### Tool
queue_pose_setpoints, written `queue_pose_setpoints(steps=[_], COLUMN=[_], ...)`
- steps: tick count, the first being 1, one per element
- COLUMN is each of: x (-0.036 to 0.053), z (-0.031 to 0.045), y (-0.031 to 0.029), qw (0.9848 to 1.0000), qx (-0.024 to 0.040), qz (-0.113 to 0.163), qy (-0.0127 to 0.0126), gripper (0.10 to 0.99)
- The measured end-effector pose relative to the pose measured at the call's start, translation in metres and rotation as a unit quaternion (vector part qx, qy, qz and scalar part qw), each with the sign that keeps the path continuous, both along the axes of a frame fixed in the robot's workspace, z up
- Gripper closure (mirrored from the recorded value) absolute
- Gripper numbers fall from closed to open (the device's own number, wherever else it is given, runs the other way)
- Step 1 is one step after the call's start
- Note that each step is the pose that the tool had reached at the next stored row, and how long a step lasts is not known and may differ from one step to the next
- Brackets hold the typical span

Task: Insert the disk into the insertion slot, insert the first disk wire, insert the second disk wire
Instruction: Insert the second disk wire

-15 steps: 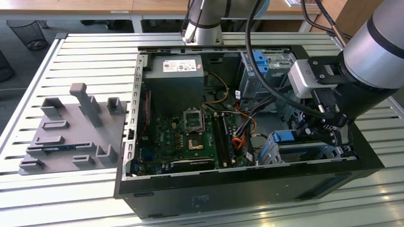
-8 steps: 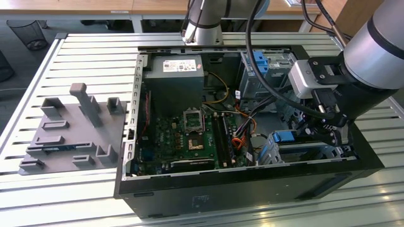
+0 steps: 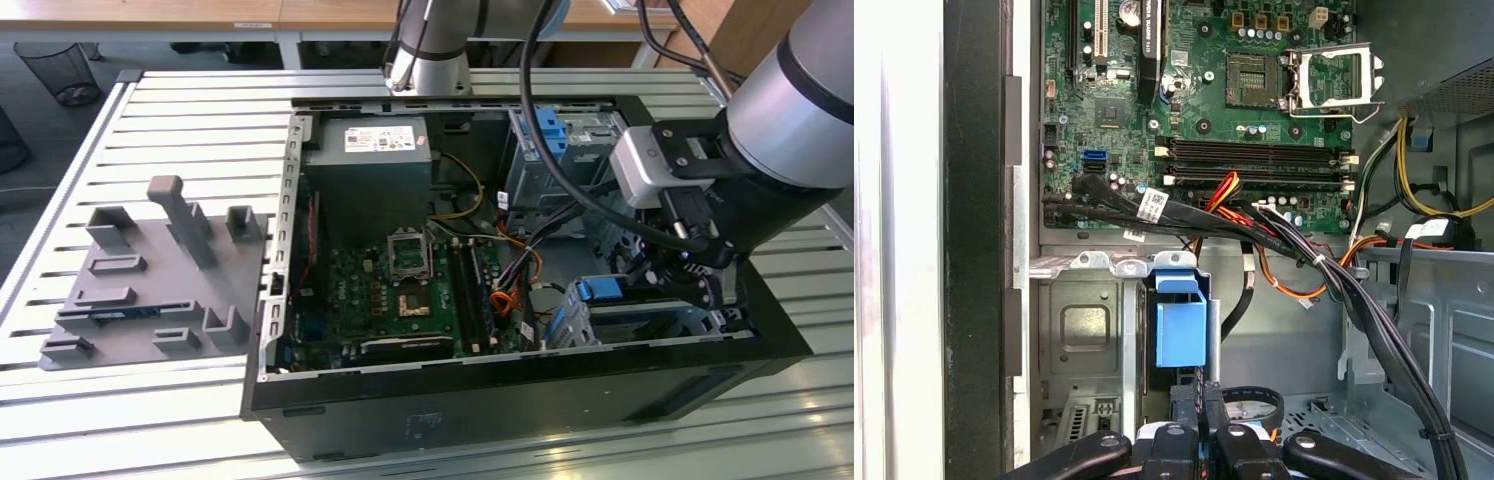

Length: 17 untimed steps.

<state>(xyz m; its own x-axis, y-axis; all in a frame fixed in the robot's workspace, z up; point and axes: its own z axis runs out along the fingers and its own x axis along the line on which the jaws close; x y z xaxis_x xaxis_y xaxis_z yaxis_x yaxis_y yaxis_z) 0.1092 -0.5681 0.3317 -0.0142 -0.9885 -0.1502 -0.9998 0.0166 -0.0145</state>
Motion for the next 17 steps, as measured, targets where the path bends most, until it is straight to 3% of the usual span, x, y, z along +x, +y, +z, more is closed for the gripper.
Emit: queue_pose_setpoints(steps=[17], x=[0.0000], z=[-0.0012], y=[-0.0005], qw=[1.0000], qx=[0.0012], qz=[0.000], qy=[0.0000], gripper=[0.941])
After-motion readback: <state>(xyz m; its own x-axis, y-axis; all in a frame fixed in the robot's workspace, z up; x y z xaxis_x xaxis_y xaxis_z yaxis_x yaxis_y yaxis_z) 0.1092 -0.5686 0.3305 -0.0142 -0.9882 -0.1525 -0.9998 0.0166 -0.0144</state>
